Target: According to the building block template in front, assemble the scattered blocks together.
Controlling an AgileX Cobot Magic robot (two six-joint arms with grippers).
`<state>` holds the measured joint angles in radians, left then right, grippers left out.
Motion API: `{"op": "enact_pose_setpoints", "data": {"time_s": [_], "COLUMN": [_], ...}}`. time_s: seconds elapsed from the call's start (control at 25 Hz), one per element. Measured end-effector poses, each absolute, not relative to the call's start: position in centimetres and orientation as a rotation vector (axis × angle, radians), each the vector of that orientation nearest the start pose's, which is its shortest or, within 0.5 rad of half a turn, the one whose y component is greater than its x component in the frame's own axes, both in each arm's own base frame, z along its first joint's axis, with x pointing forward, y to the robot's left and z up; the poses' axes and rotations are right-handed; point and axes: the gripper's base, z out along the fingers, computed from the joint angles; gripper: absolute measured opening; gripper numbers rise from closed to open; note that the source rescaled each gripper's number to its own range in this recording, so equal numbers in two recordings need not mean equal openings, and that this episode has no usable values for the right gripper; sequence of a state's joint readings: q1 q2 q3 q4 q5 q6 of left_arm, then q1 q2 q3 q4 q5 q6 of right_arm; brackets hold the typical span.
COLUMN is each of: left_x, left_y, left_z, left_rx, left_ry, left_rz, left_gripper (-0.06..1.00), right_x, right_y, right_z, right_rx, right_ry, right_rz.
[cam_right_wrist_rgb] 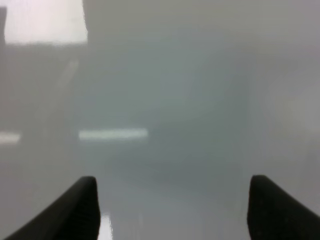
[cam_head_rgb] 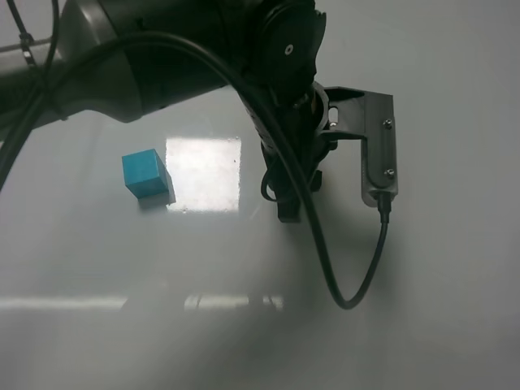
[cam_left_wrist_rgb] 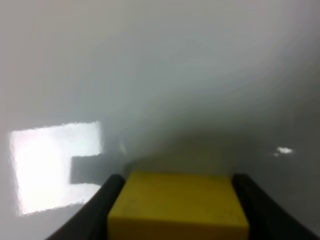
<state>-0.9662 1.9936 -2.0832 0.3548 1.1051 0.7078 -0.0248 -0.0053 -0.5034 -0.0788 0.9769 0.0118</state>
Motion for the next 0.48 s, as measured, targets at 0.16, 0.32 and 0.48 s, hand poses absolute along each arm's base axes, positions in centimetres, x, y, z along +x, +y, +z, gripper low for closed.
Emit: {"op": "enact_pose_setpoints", "data": {"time_s": [0.16, 0.32, 0.48], "left_x": [27.7, 26.7, 24.9], "left_y": [-34.7, -34.4, -32.7], "left_z": [37.4, 40.7, 44.7], "left_rx": [1.845, 1.787, 1.695], "left_ry": [1.614, 1.565, 1.512], "left_rz": [0.364, 0.368, 0.379], "left_gripper": [0.04, 0.04, 0.04], "right_x": [-0.3, -0.3, -0.3], "right_y": [-0.6, -0.6, -0.6], "right_z": [28.5, 28.5, 28.5], "right_rx": [0.036, 0.036, 0.036], "right_ry": [1.951, 1.951, 1.951], "right_rz": [-0.102, -0.102, -0.102]}}
